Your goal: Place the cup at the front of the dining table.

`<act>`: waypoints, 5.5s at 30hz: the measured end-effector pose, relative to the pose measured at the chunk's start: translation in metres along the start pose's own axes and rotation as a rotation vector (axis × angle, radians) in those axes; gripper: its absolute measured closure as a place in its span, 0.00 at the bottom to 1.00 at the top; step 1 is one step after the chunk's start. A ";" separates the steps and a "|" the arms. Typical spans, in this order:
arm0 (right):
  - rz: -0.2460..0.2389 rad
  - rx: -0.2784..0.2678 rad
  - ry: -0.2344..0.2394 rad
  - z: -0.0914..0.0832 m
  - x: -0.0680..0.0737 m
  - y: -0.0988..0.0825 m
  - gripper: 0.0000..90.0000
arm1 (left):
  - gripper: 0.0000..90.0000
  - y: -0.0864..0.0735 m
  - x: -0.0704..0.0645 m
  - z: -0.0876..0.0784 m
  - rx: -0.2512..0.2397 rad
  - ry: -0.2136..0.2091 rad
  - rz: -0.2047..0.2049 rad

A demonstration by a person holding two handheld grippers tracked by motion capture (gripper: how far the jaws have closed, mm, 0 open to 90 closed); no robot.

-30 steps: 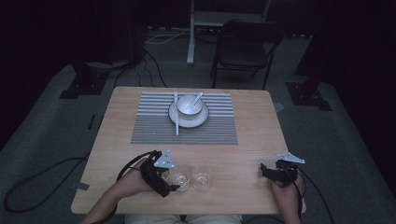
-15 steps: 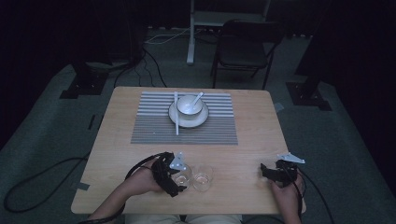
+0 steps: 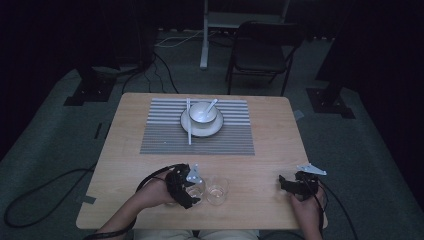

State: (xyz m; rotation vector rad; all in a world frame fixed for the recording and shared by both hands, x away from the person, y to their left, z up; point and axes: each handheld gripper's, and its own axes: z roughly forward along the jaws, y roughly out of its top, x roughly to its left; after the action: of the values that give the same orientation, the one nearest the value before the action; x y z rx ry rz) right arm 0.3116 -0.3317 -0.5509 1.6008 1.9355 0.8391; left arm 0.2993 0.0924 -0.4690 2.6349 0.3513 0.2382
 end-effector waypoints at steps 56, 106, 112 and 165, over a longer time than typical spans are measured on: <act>0.000 0.000 0.001 0.000 0.000 0.000 0.13 | 0.20 0.004 0.070 -0.028 -0.067 0.141 -0.169; 0.001 0.000 0.001 0.000 0.000 0.000 0.13 | 0.20 -0.031 0.206 -0.005 -0.050 0.444 -0.714; 0.001 0.000 0.001 0.000 0.000 0.000 0.13 | 0.20 -0.033 0.206 0.003 -0.016 0.440 -0.727; 0.000 0.000 0.001 0.000 0.000 0.000 0.13 | 0.02 -0.100 0.153 0.003 -0.212 0.463 -0.732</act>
State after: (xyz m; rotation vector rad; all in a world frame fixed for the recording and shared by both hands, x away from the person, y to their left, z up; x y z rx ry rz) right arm 0.3116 -0.3316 -0.5509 1.6005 1.9359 0.8397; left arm 0.4255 0.2210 -0.5023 2.0512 1.3157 0.5898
